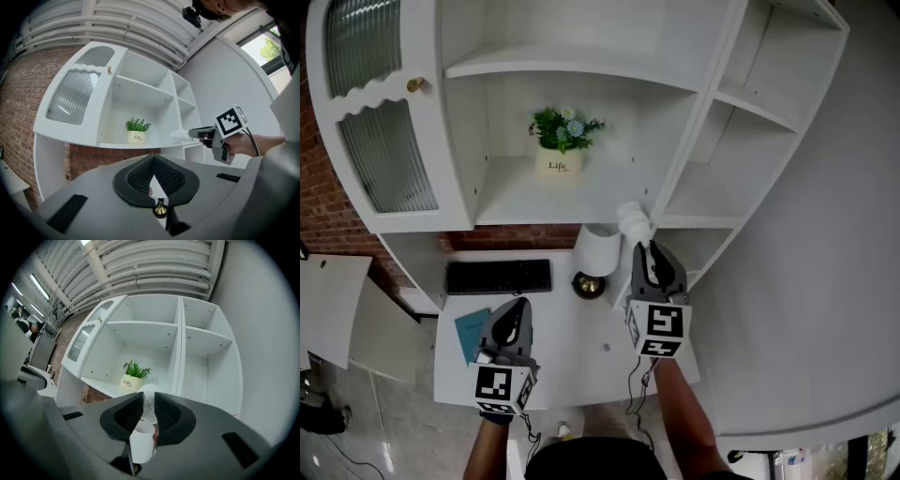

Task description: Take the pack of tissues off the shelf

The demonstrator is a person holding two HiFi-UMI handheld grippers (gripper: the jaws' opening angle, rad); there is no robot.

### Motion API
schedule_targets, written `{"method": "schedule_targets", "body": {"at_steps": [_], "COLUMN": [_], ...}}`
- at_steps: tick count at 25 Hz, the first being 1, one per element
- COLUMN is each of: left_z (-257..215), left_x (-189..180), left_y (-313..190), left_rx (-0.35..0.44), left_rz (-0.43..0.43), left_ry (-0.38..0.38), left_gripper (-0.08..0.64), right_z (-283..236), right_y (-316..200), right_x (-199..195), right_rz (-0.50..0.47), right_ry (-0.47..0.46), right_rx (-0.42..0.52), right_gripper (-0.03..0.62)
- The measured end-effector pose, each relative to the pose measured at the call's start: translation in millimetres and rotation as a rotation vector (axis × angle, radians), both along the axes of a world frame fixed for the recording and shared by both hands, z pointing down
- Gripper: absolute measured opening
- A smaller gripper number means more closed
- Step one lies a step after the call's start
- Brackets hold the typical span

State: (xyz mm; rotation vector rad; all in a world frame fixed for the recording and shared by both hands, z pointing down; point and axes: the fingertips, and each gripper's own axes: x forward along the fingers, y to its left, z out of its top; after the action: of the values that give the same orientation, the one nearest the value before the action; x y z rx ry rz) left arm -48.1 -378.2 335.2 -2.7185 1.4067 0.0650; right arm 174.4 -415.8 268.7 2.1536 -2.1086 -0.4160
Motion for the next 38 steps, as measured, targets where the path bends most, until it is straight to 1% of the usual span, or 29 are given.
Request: {"method": "schedule_targets", "body": {"at_steps": [5, 11, 16, 22, 25, 29, 34, 38], "left_z": [9.0, 13.9, 20.3, 39.1, 50.4, 67.0, 92.0, 118.1], "left_x": [-1.1, -0.7, 1.5, 3.9, 3.4, -1.5, -5.3, -10.0], "left_y": [15.2, 23.8, 25.3, 21.1, 18.3, 17.5, 12.8, 7.4], "left_rx": [-0.015, -0.02, -0.026, -0.045, -0.054, -0.077, -0.087, -0.122], "left_rz": [0.004, 0.006, 0.01, -0.003, -0.013, -0.031, -0.057, -0.082], "left_ry": [-0.013, -0.022, -0.009, -0.02, -0.009, 0.03, 0.031, 0.04], "left_gripper": [0.017, 0.017, 0.017, 0.017, 0.017, 0.017, 0.017, 0.017], "right_z": [5.1, 16.0, 24.2, 45.3, 61.0, 86.9, 120.9, 142.8], "right_y": [17.8, 27.6, 32.7, 31.5, 29.2, 29.0, 29.9, 29.9], "right_x": [-5.4, -15.4, -19.5, -26.8, -32.8, -47.9, -64.4, -72.2], "right_rz": [-0.012, -0.037, -0.058, -0.087, -0.108, -0.153, -0.197, -0.22], "right_ry": [-0.01, -0.017, -0.04, -0.055, -0.063, -0.076, -0.099, -0.11], "right_rx": [-0.006, -0.027, -0.033, -0.063, -0.092, -0.141, -0.191, -0.226], "right_gripper": [0.072, 0.071, 0.07, 0.066, 0.065, 0.064, 0.064, 0.064]}}
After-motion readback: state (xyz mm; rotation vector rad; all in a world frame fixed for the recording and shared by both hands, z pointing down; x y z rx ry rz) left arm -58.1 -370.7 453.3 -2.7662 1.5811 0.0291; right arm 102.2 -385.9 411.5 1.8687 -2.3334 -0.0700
